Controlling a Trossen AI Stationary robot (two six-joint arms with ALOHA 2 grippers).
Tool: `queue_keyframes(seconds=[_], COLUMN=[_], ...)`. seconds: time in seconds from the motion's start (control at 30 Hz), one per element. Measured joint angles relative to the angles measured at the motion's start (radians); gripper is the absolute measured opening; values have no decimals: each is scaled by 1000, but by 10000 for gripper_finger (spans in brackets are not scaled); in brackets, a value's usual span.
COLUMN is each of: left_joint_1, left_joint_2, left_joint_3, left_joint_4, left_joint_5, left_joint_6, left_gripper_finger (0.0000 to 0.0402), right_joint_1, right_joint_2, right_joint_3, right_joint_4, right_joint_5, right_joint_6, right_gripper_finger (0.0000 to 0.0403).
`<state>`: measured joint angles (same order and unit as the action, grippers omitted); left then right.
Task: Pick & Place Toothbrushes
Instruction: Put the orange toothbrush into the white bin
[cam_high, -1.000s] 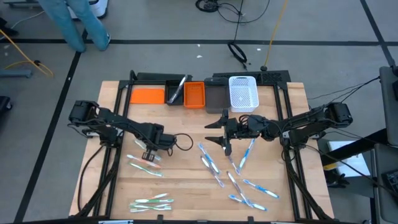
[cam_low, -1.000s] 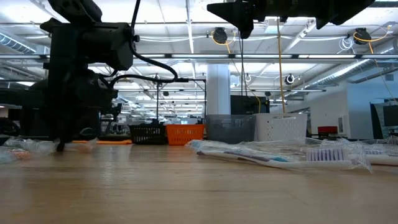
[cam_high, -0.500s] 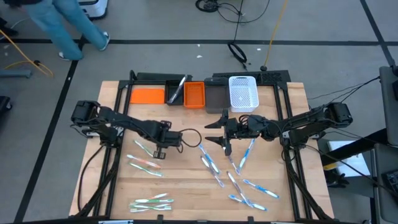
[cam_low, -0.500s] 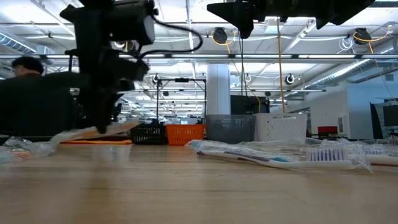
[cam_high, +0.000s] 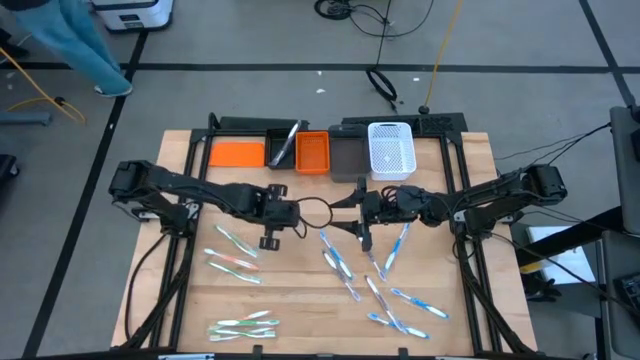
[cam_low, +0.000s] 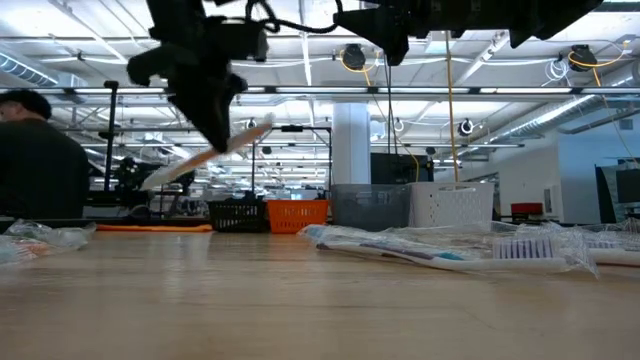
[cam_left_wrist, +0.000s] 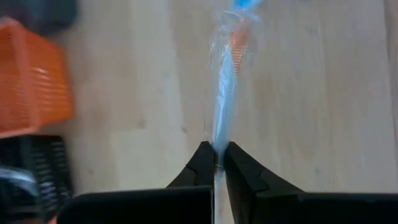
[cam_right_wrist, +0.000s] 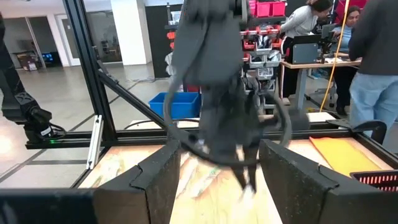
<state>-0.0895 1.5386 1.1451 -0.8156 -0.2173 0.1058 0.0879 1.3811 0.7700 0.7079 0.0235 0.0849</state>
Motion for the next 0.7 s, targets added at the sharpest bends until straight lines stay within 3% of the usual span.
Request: queue_keyframes(seconds=[0.33, 0.57, 0.7], left_joint_1=[-3, -5, -5], left_joint_2=[-190, -197, -178], left_joint_3=[10, 10, 10], left_joint_4=[213, 433, 475], left_joint_5=[-12, 31, 34], left_joint_6=[-11, 8, 11], left_gripper_finger=[5, 7, 10], right_joint_1=[-1, -1, -1], right_joint_2=[0, 0, 0], right_joint_3=[0, 0, 0], right_joint_4=[-6, 21, 24], right_joint_5=[7, 23, 36], right_joint_6=[0, 0, -23], right_gripper_finger=[210, 210, 210])
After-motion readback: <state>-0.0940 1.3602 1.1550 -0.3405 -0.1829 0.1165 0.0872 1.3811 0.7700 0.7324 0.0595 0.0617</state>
